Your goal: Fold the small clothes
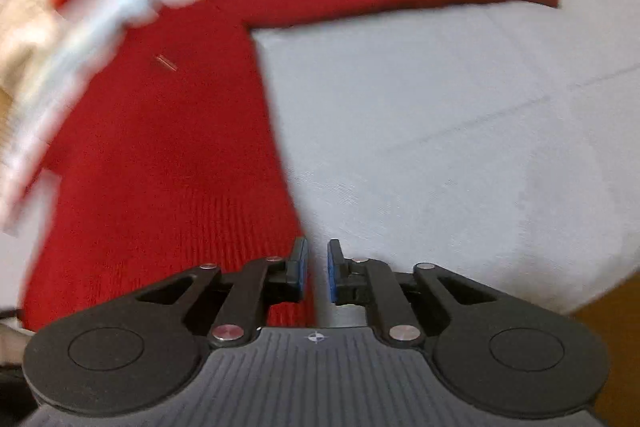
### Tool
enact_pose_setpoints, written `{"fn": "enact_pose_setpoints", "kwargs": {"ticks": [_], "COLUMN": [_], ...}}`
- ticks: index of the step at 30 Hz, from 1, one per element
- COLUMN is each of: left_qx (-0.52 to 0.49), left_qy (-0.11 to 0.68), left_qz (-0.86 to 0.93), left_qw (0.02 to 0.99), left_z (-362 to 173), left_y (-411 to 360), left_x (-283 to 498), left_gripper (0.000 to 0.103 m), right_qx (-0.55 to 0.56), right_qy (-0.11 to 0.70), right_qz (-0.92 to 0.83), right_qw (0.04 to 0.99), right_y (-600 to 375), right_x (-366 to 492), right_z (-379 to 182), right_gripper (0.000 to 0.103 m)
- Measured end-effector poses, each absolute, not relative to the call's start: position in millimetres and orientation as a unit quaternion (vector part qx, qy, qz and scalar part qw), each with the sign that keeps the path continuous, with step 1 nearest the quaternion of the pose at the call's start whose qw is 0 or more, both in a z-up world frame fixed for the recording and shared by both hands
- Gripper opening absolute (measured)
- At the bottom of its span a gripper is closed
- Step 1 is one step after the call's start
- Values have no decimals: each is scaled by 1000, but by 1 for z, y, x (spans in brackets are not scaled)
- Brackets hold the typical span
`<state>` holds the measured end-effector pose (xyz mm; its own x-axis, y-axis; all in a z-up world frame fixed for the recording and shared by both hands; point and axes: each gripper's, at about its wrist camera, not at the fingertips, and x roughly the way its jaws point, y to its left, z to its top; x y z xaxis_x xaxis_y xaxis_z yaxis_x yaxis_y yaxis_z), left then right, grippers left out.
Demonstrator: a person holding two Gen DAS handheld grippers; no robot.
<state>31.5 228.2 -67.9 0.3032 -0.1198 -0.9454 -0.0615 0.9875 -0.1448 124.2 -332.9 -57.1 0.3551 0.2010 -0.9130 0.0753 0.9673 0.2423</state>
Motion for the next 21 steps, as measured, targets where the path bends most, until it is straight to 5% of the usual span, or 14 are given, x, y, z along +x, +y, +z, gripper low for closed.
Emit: {"fn": "enact_pose_setpoints", "kwargs": {"ticks": [4, 9, 11, 13, 15, 21], "left_qx": [-80, -85, -82, -81, -56, 6], "left_qy": [590, 622, 632, 633, 625, 627], "left_qz": [-19, 0, 7, -3, -25, -23], "left_qw": [803, 778, 771, 769, 779, 779], "left_z": [-78, -107, -117, -123, -116, -112], "left_y": [226, 231, 231, 225, 215, 204], "left_x": [37, 38, 39, 42, 39, 29], "left_gripper": [32, 33, 32, 19, 7, 6], "right_qx": [122, 89, 61, 44, 52, 24], "right_qy": [577, 618, 628, 620, 615, 580], "right_qz": [68, 65, 63, 79, 89, 83], "right_qw": [804, 778, 773, 780, 782, 810], "right_y": [-318, -301, -293, -288, -289, -307], "right_x": [131, 131, 129, 128, 127, 126], "right_z": [-67, -95, -106, -104, -97, -64], "right_gripper": [47, 49, 45, 10, 8, 7]}}
